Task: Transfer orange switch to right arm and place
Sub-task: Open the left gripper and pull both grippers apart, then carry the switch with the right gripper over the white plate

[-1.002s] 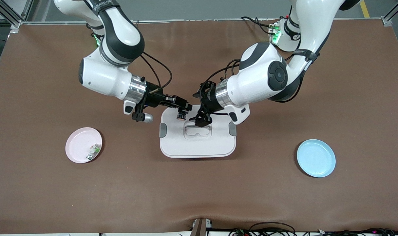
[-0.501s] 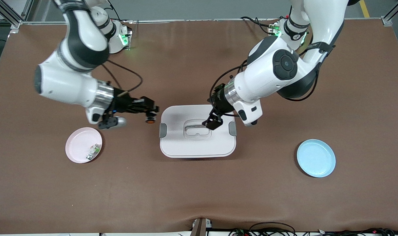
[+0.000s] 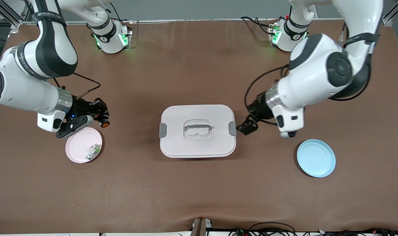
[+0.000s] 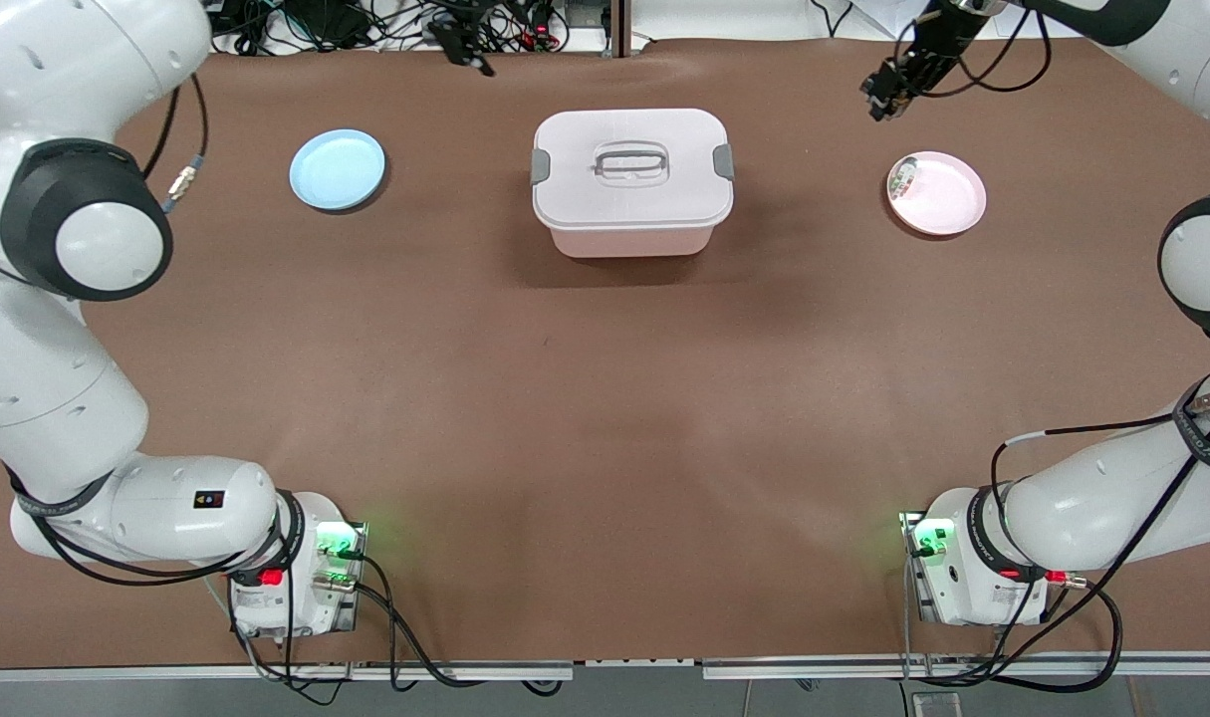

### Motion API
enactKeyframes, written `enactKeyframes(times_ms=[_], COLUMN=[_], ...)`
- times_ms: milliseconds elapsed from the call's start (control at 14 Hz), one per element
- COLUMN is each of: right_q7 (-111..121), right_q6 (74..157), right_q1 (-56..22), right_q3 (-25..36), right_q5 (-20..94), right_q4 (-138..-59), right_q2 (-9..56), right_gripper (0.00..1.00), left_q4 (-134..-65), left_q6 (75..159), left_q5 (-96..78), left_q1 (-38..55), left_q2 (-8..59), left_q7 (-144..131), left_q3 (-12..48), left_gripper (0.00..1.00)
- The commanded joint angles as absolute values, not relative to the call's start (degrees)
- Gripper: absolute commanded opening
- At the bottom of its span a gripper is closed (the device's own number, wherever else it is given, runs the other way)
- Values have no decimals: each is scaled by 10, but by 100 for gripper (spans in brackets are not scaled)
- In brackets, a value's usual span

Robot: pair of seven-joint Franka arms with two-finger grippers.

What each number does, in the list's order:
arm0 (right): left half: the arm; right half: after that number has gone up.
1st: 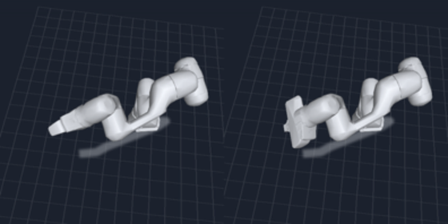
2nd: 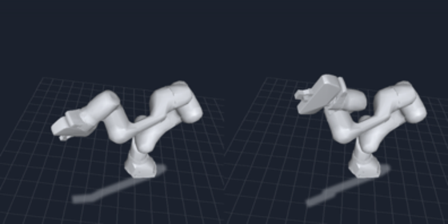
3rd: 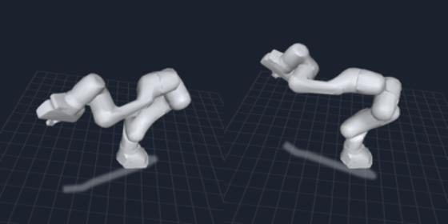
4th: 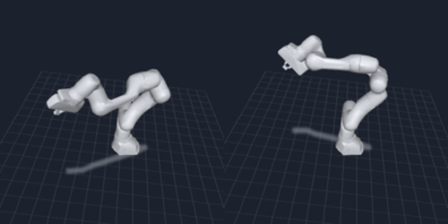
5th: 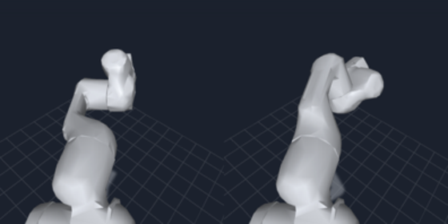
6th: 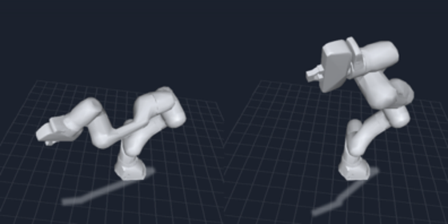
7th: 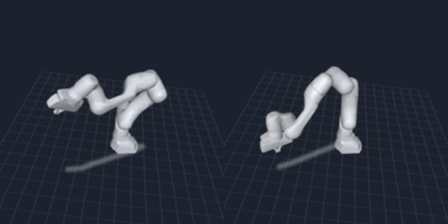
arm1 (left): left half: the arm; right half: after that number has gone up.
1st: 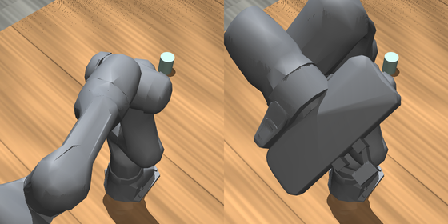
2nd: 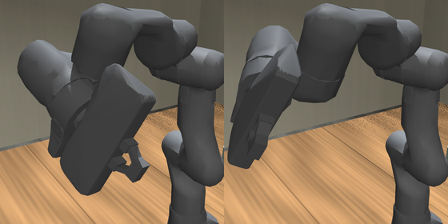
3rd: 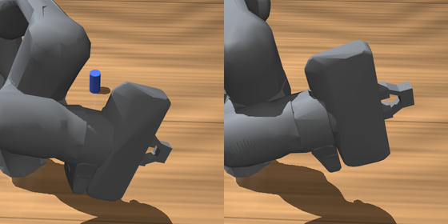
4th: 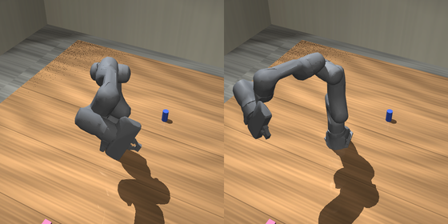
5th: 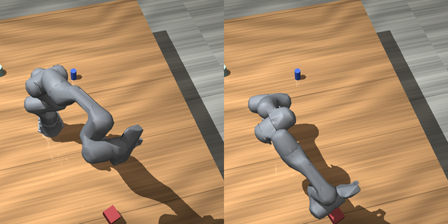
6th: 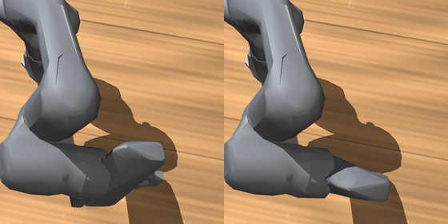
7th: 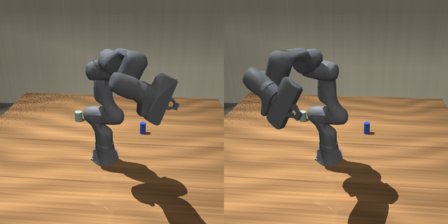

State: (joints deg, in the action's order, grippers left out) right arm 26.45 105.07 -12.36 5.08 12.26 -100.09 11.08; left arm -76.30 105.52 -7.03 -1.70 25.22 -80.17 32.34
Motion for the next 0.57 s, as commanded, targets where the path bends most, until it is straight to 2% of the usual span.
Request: enactKeyframes(times_ms=[0, 501], right_q7=[343, 533], right_q6=[1051, 1111], right_q1=[-97, -34], right_q3=[40, 40], right_q5=[49, -5], right_q4=[-998, -1004], right_q2=[108, 125], right_gripper=[0, 0], left_q4=[-769, -772], left_q6=[1019, 952], left_q5=[-60, 22], left_q1=[-47, -126], left_q2=[217, 197], left_q7=[-698, -484], left_q3=[323, 323], left_gripper=[100, 100])
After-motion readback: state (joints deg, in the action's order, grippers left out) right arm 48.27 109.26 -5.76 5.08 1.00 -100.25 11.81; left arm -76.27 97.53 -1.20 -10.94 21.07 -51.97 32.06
